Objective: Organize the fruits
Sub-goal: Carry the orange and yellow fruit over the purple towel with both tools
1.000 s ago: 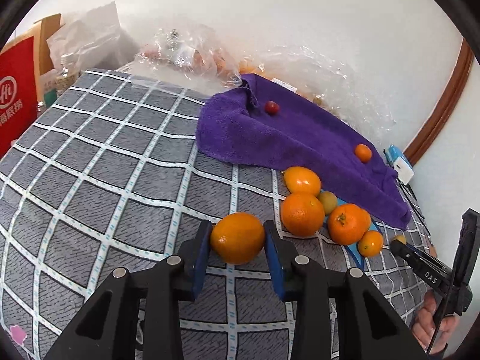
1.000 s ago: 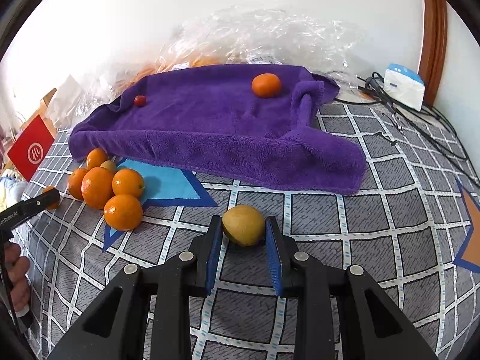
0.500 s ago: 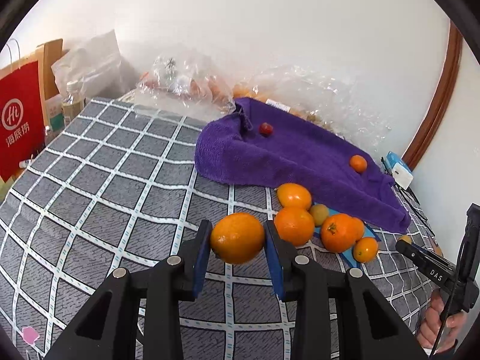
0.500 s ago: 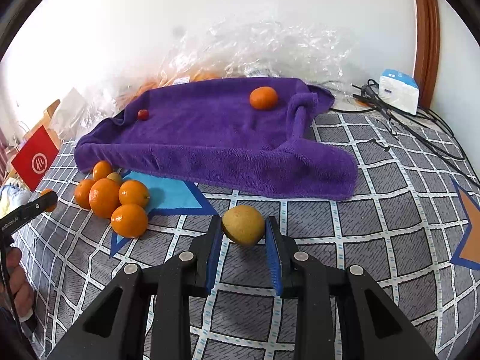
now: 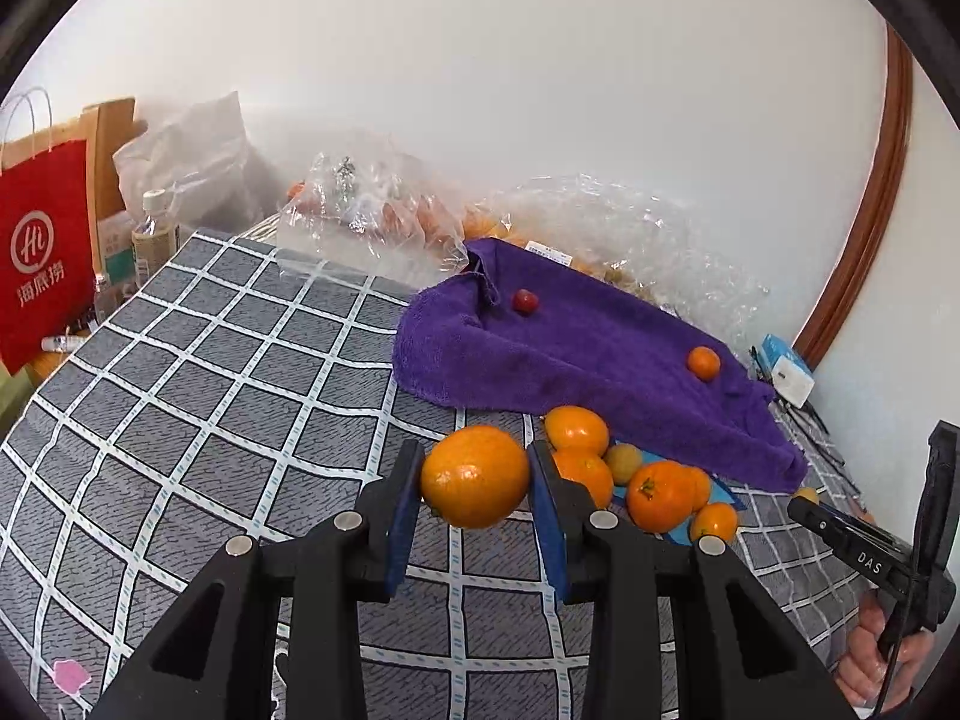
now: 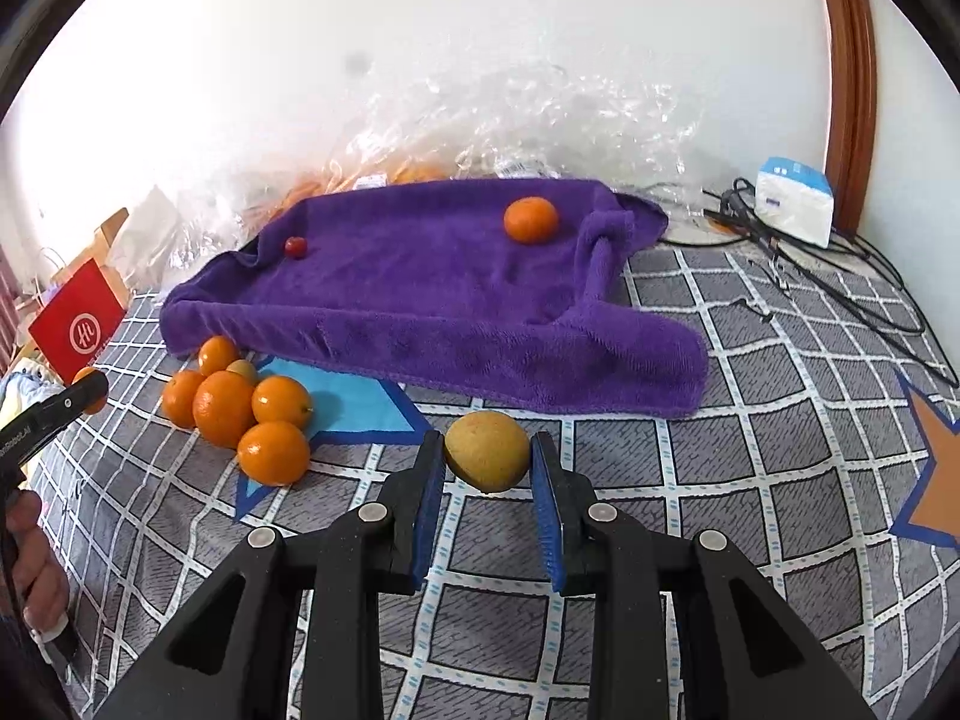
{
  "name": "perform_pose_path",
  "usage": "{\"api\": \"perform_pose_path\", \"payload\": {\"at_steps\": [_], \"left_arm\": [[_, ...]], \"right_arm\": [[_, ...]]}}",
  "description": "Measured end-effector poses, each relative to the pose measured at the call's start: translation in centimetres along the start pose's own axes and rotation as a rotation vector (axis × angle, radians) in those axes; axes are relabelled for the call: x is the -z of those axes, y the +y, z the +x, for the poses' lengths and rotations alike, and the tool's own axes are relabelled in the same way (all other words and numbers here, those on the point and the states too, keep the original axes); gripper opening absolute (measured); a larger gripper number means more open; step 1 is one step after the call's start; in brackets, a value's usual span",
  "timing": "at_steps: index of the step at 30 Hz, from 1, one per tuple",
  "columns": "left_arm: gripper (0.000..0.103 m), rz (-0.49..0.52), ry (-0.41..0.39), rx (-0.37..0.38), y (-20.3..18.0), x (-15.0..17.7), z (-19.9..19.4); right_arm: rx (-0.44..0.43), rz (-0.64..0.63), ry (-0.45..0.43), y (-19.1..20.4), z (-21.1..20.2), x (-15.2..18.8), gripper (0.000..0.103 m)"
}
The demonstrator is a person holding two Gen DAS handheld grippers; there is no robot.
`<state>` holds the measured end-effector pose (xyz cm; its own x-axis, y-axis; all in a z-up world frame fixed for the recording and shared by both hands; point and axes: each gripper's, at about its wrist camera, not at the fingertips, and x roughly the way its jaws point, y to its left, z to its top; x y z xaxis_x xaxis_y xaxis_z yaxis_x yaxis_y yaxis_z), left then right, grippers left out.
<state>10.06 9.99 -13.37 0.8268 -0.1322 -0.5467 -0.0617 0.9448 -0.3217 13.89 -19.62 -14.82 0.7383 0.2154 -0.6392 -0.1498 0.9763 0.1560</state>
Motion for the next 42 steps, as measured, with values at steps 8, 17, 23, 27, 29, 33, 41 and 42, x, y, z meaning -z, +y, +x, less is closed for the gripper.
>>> {"api": "perform_pose_path", "payload": {"at_steps": [8,17,23,27,29,33,41,42], "left_arm": [[0.033,-0.024,-0.029,0.013,0.0,-2.8,-2.1],[0.033,0.046,-0.086,0.006,-2.4,-8.4,-4.8],[0.033,0.049,-0.105,0.026,-4.0,-11.0,-4.9],[0.033,0.053,-0.11,0.032,-4.9,-12.4,-4.6],[0.033,0.053,-0.111,0.038,-5.2,-13.1,-4.3],[0.033,0.041,-0.104,0.037,-5.8,-14.3,-2.8],[0.033,0.042,-0.072,0.045,-6.8,-15.9,1.2],[0.033,0.041,-0.066,0.043,-6.9,-16.0,1.7]], "right_arm": [[-0.009,-0.024,-0.086,1.0,-4.4,-3.0,0.029],[-0.017,0.033,-0.154,0.6,-6.9,-7.8,0.029],[0.006,0.038,-0.165,0.4,-6.9,-10.6,0.029],[0.002,0.045,-0.165,0.3,-6.8,-12.0,0.029],[0.014,0.036,-0.162,0.4,-6.5,-12.8,0.029],[0.017,0.037,-0.158,0.4,-5.6,-14.1,0.029],[0.009,0.046,-0.126,0.0,-2.4,-15.9,0.029],[0.01,0.042,-0.121,-0.1,-1.9,-16.0,0.029]]}}
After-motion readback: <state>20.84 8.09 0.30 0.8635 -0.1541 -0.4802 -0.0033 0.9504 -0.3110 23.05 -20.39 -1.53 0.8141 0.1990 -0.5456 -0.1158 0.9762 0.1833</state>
